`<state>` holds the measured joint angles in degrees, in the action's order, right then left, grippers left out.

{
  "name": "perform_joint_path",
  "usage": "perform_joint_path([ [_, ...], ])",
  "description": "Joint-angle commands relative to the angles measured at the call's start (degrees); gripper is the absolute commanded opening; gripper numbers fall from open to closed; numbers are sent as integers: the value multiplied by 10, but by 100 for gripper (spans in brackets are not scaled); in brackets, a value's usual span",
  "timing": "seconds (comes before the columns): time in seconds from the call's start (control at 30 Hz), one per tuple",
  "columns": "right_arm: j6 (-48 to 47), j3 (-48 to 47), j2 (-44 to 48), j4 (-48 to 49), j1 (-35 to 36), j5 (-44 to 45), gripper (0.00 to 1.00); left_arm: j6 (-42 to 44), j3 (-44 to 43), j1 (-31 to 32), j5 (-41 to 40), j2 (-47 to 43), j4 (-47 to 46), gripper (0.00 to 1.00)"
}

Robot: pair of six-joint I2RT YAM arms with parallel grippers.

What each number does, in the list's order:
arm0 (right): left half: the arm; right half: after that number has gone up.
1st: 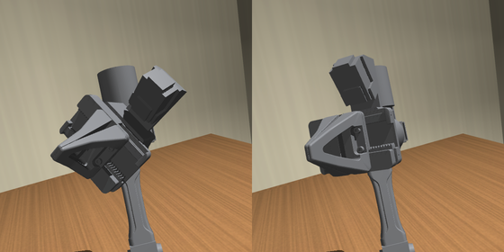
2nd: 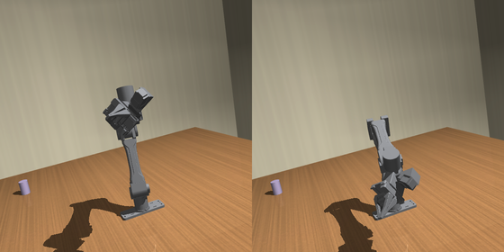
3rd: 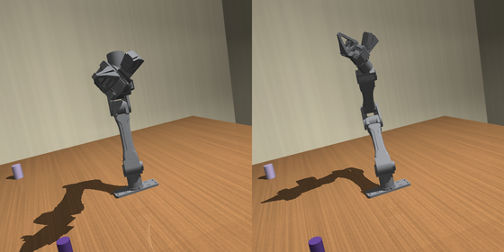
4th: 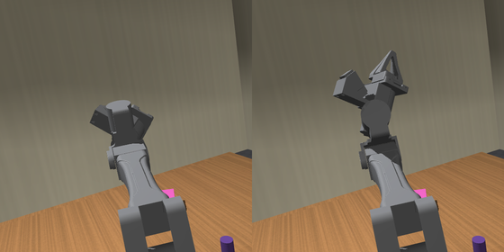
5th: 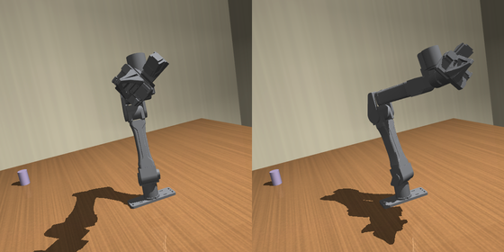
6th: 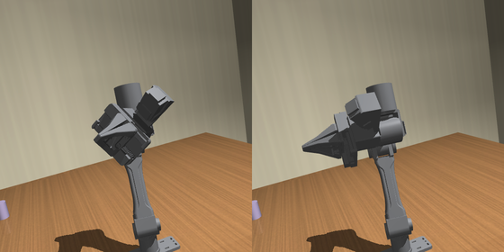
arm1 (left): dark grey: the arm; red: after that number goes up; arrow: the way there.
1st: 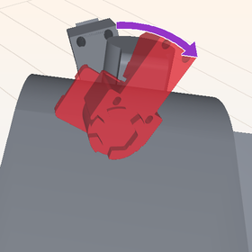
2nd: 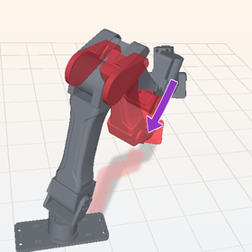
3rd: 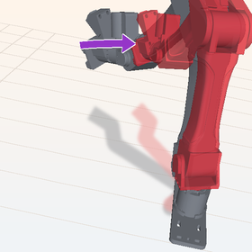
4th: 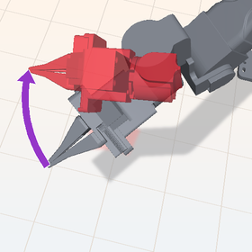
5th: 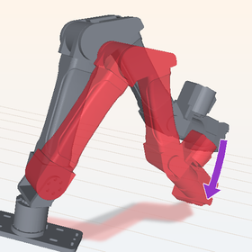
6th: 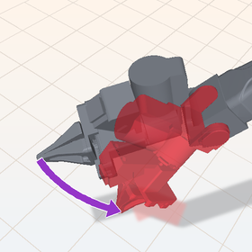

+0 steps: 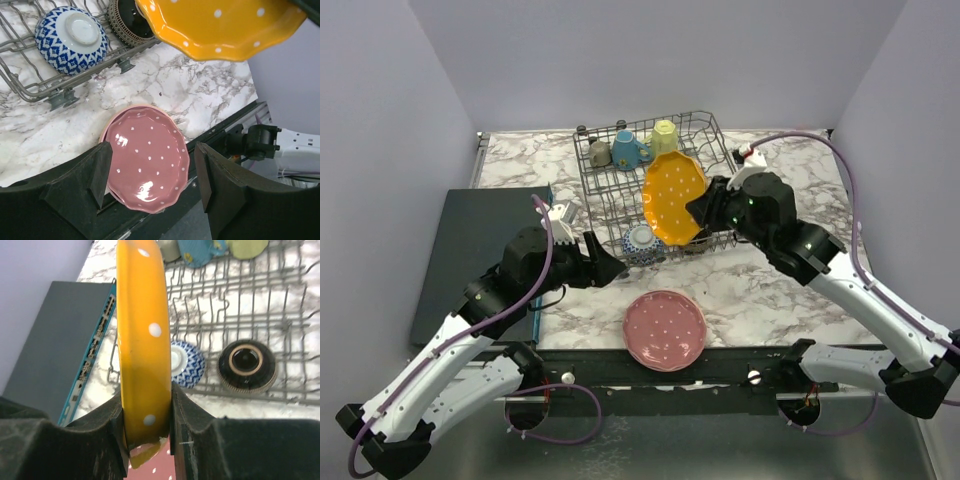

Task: Load the mixed dishes into the dish rack
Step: Insert the plate into the dish rack.

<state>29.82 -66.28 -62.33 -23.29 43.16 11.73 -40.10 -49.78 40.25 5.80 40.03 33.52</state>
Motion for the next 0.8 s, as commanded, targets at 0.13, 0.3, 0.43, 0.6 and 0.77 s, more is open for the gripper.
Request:
perform_joint_path([
  [0.13, -111, -116, -67, 41, -40, 26, 1, 79, -28, 3, -3, -4, 40, 73],
  [0.3, -131, -157, -99, 30, -98, -11, 1, 90, -15, 3, 7, -14, 40, 73],
  [0.43, -118, -171, -127, 36, -157, -65, 1, 93, 0, 4, 4, -18, 40, 73],
  [0.6, -99, -189, -172, 51, -190, -113, 0, 95, 16, 3, -8, -23, 32, 73],
  [0.77, -91, -219, -211, 55, -202, -108, 1, 94, 31, 3, -9, -31, 17, 74],
])
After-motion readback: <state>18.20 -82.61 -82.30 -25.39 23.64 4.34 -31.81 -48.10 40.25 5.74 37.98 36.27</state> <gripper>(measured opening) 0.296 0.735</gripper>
